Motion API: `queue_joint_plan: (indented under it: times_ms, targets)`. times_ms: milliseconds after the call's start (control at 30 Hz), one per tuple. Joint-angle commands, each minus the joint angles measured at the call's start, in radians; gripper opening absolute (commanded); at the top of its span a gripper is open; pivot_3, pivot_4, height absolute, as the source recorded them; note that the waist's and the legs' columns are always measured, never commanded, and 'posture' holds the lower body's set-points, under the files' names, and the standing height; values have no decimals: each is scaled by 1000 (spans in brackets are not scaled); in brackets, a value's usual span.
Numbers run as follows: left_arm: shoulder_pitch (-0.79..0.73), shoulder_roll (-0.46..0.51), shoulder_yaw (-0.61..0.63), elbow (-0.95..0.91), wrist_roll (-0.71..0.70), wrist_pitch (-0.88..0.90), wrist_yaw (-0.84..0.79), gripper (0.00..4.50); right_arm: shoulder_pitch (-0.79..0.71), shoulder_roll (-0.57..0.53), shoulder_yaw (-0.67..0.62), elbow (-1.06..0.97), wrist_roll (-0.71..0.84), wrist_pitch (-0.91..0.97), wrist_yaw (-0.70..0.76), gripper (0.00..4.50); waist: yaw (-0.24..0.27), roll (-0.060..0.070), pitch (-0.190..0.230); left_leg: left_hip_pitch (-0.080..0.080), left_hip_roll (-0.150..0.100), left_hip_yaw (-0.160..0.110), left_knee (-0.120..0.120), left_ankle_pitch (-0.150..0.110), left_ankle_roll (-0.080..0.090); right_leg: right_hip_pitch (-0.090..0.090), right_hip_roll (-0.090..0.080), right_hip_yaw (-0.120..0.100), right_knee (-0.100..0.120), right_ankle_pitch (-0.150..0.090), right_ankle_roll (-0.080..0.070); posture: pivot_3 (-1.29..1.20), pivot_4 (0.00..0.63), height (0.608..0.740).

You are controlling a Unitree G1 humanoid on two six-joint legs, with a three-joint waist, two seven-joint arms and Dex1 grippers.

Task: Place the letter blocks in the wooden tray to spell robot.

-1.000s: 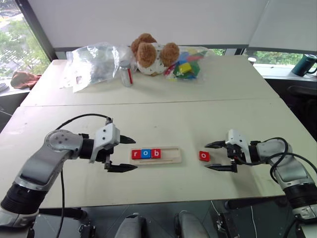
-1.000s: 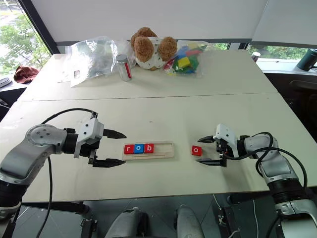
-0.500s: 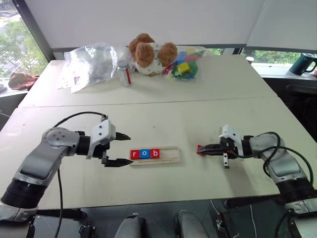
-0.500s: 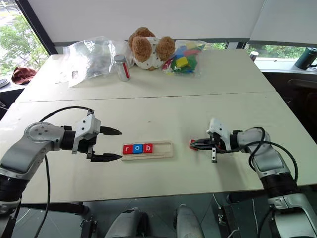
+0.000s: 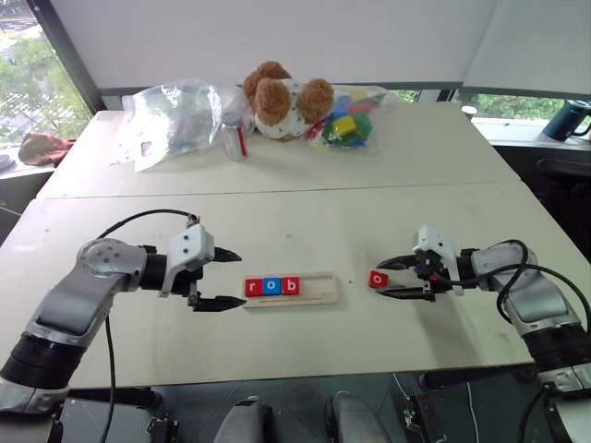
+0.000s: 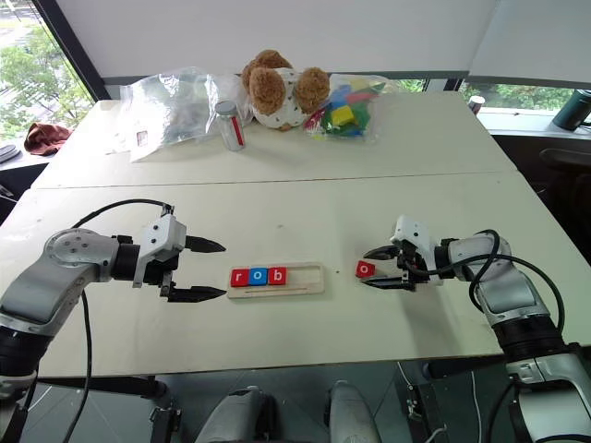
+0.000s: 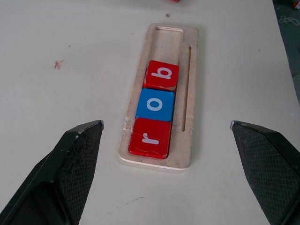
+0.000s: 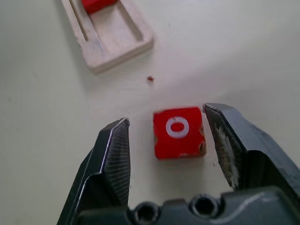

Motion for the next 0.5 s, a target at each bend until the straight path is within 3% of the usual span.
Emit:
queue_joint_plan:
  times_ms: [33, 367, 433, 500]
  targets:
    - [-10, 11, 20, -10, 2, -13, -1, 4500, -25, 4, -2, 35, -10, -36, 3, 2879, -1, 0, 0, 0, 0, 0, 0, 0, 0, 0, 0, 0, 0, 0, 0, 0, 150, 740]
    - [-5, 9, 20, -22, 0, -7, 7, 4500, -54, 39, 9, 140, -49, -92, -12, 2879, 0, 0, 0, 0, 0, 0, 0, 0, 0, 0, 0, 0, 0, 0, 0, 0, 150, 740]
    - [-6, 7, 19, -22, 1, -7, 8, 4500, -55, 43, 8, 147, -51, -100, -11, 2353, 0, 0, 0, 0, 0, 0, 0, 0, 0, 0, 0, 0, 0, 0, 0, 0, 150, 740]
    - [-5, 7, 19, -20, 2, -9, 9, 4500, -51, 43, 6, 141, -48, -101, -7, 1550, 0, 0, 0, 0, 0, 0, 0, 0, 0, 0, 0, 0, 0, 0, 0, 0, 150, 740]
